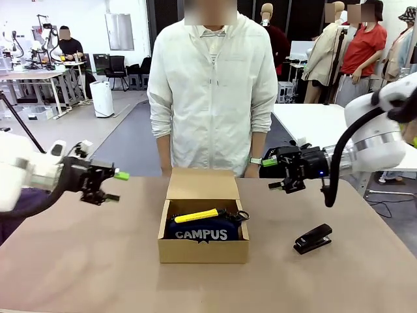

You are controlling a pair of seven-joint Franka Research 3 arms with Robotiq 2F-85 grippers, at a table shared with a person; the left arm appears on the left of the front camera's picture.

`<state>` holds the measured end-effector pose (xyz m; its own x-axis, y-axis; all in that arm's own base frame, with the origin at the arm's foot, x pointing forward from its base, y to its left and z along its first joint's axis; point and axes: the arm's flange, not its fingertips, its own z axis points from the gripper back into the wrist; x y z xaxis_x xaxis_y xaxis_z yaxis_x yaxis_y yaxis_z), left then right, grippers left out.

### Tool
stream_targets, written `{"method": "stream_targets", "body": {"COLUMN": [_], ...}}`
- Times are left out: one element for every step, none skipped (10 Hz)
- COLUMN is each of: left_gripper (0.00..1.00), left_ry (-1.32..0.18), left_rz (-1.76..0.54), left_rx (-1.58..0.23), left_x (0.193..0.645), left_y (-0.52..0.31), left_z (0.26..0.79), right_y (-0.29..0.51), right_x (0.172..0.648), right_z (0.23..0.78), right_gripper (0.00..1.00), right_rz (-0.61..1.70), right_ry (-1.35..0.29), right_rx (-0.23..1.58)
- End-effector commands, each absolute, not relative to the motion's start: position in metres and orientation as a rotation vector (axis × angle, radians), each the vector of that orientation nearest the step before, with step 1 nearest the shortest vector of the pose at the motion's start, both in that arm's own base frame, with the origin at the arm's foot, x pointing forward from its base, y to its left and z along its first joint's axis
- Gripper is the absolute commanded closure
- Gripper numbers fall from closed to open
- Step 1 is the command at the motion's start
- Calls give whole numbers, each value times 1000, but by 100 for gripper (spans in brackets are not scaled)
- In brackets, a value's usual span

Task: Pack the items into the box.
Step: Close the Mailer Box.

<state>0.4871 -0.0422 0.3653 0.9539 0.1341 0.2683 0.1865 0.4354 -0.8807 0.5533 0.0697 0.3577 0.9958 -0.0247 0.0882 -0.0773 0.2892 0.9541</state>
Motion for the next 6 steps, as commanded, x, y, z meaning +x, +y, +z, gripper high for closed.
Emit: {"method": "stream_targets", "body": {"left_gripper": [0, 0, 0, 0, 0, 0], "left_ry": [-343, -369, -314, -264, -245, -309], "left_rz": [-132, -144, -182, -166, -180, -199], "left_rx": [-1266, -1306, -1350, -1352, -1371, -1374], "left_x": [557, 582, 603, 622, 628, 630], "left_y": [-59, -69, -79, -91, -104, -112], "left_z": [341, 323, 300, 274, 256, 245], "right_y": [79, 81, 89, 98, 109, 118], "right_x": [591, 600, 613, 628, 643, 656], "right_z": [352, 344, 334, 323, 313, 303], "right_gripper": [0, 0, 0, 0, 0, 0], "right_rz": [3, -9, -27, -40, -35, -65], "right_ry": [27, 50, 88, 123, 170, 210], "right_rx": [1312, 1330, 1321, 1278, 1282, 1238]}}
